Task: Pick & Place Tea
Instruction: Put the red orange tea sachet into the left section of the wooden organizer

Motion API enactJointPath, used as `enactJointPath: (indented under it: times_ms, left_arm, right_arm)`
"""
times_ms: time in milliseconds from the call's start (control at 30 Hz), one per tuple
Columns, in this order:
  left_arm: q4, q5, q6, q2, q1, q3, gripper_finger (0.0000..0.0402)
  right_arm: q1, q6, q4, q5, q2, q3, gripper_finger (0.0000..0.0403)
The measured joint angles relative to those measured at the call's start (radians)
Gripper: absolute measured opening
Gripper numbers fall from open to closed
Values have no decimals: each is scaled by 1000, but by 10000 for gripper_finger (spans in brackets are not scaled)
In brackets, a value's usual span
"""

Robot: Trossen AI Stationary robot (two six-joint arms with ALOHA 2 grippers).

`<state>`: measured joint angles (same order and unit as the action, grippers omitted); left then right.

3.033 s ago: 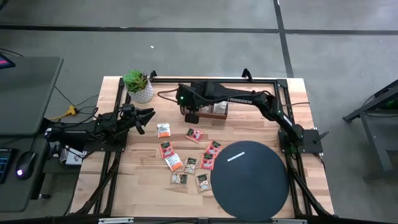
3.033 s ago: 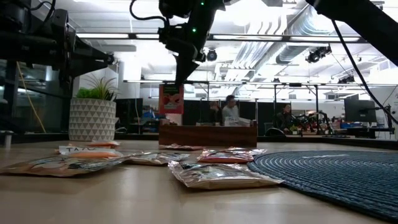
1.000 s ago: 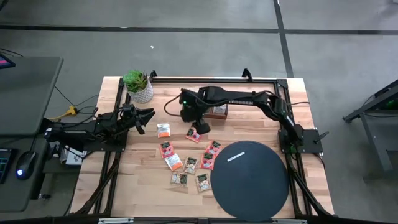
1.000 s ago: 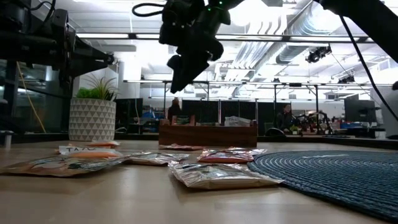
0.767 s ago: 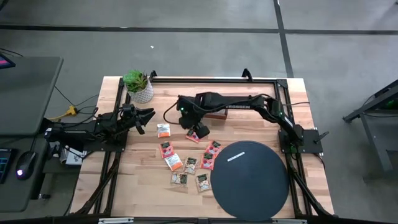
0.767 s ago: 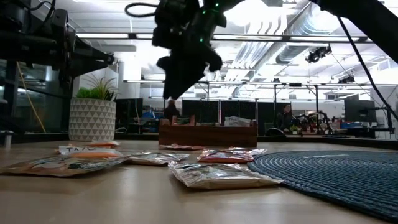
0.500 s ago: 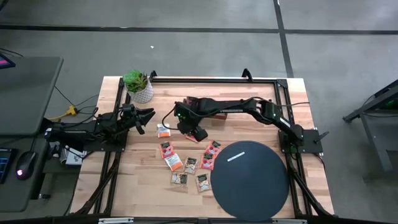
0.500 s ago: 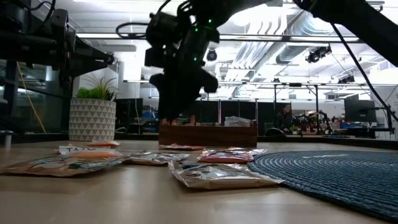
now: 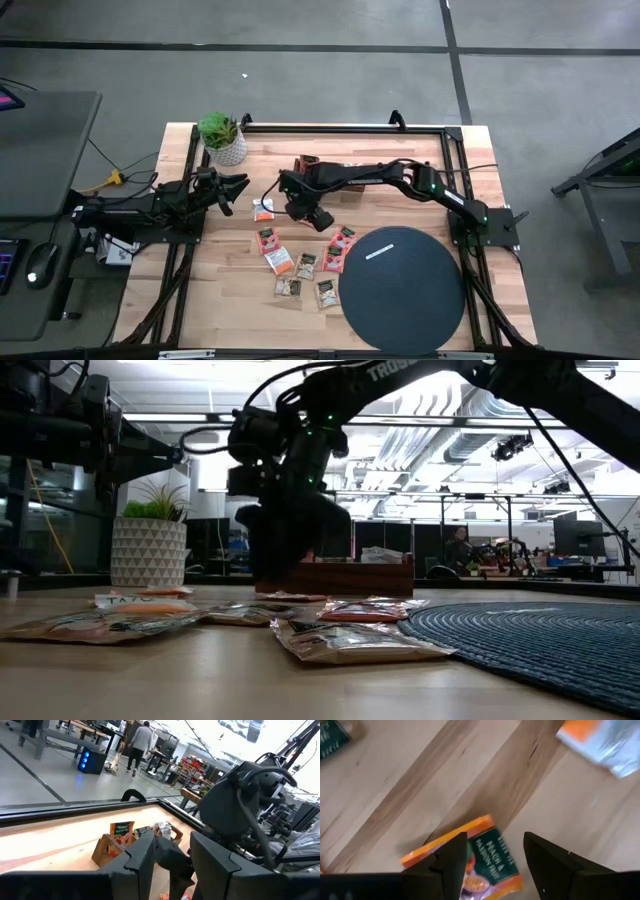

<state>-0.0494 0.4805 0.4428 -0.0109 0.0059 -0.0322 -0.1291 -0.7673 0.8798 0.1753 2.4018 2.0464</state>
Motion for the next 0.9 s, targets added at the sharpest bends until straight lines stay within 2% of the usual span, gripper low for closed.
enactJointPath:
  times_ms: [733,900]
  left_arm:
    - [0,1,0,0,0,0,123]
    - [0,1,0,0,0,0,123]
  right_arm:
    - [-19,117,55,70,65,5,190]
    - [-19,163,58,71,68,5,168]
